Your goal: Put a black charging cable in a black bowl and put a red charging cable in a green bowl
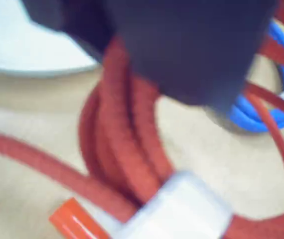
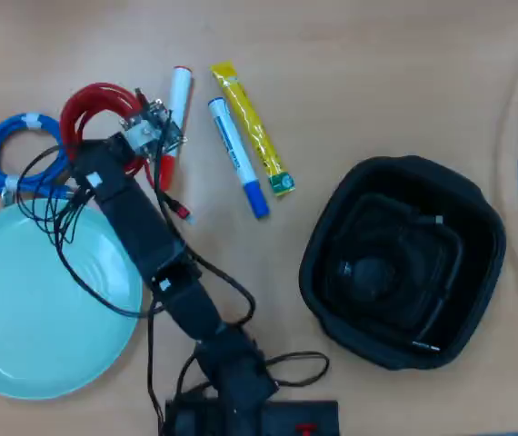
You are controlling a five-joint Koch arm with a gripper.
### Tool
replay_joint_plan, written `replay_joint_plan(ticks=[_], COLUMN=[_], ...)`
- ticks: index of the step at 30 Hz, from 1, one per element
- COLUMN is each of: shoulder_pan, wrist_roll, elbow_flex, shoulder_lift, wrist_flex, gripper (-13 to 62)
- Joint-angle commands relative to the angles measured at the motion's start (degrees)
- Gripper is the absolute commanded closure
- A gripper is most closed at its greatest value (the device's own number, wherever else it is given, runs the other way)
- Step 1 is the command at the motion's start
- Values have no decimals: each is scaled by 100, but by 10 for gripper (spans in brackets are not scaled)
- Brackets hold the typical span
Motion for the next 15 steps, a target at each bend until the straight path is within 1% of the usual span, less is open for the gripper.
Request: replay_joint_plan(ticks=[1, 5, 9, 15], shoulder_pan=[-9, -378, -791, -1696], wrist_roll=[-97, -158, -536, -677], elbow_flex=[-413, -404, -396, -387], shoulder_lift=[826, 1178, 1556, 1556], wrist_flex=[35, 44, 246, 413], gripper=[562, 562, 562, 562])
